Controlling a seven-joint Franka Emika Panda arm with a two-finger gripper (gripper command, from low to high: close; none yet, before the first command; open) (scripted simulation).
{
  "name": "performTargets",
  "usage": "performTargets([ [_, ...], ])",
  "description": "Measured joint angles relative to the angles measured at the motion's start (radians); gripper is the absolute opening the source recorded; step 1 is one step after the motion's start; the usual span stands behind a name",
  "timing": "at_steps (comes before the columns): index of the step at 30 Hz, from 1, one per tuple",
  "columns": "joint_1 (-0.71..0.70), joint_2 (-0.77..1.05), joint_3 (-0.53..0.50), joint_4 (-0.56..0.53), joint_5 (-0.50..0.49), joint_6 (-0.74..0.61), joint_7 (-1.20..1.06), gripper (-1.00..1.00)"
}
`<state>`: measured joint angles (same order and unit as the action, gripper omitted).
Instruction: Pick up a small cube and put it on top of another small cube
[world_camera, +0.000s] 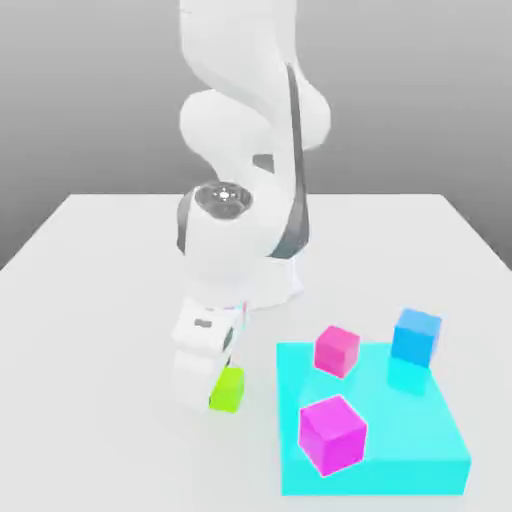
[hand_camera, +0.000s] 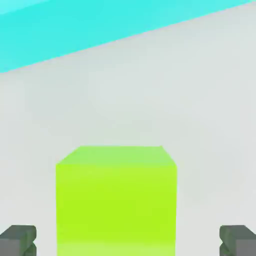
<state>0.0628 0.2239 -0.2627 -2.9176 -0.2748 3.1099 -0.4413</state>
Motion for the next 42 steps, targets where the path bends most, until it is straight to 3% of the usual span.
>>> performTargets([
  [5,-0.177,0.04,0.165,-0.003,0.006,0.069,-0.016,0.0],
  [6,-0.201,0.045,0.187,-0.003,0.004,0.078,-0.017,-1.0],
  [13,-0.2,0.045,0.185,-0.003,0.002,0.075,-0.014,-1.0],
  [22,0.038,-0.029,-0.055,0.003,-0.075,-0.041,0.056,-1.0],
  [30,0.073,-0.135,-0.108,-0.009,-0.129,-0.134,0.088,-1.0],
  [35,0.071,-0.211,-0.092,-0.034,-0.047,-0.169,0.019,-1.0],
  [42,0.155,-0.304,-0.125,-0.057,0.186,-0.224,-0.164,-1.0],
])
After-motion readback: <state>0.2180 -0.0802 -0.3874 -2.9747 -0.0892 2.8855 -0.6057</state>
